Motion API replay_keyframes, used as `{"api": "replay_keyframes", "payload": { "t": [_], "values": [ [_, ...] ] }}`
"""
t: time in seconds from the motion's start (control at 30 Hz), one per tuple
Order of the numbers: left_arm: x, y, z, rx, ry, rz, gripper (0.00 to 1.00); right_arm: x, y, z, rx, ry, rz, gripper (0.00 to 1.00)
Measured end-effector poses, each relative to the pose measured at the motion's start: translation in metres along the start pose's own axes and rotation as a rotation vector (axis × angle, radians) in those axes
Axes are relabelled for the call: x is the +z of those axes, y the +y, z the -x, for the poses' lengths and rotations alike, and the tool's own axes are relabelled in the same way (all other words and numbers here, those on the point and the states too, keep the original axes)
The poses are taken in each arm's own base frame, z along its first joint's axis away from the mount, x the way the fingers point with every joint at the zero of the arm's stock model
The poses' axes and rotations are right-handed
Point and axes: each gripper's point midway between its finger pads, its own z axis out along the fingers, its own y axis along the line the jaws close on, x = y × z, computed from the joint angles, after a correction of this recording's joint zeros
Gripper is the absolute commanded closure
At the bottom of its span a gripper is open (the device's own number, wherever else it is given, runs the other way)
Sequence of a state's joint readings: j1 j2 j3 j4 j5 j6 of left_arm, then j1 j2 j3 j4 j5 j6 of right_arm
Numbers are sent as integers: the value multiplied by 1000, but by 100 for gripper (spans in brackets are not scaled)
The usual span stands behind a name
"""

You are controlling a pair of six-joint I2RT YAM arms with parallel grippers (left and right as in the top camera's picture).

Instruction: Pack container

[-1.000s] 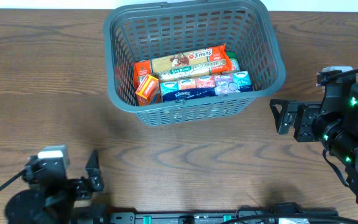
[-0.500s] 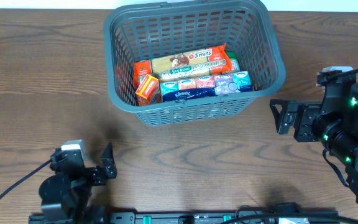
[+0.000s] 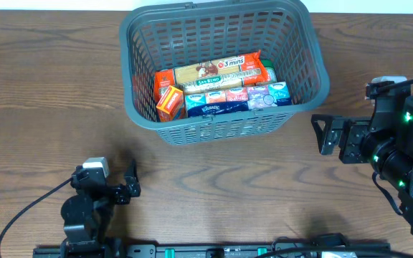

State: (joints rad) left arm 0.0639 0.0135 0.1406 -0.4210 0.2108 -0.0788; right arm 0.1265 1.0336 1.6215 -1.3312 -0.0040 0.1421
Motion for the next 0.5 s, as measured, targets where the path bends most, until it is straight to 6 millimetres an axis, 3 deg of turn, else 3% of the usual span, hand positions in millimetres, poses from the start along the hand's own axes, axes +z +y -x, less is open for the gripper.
{"api": "replay_keyframes", "payload": {
  "t": [0.5],
  "values": [
    [0, 0, 2, 9, -9, -1, 2, 0, 0, 0, 0, 0, 0, 1]
  ]
}}
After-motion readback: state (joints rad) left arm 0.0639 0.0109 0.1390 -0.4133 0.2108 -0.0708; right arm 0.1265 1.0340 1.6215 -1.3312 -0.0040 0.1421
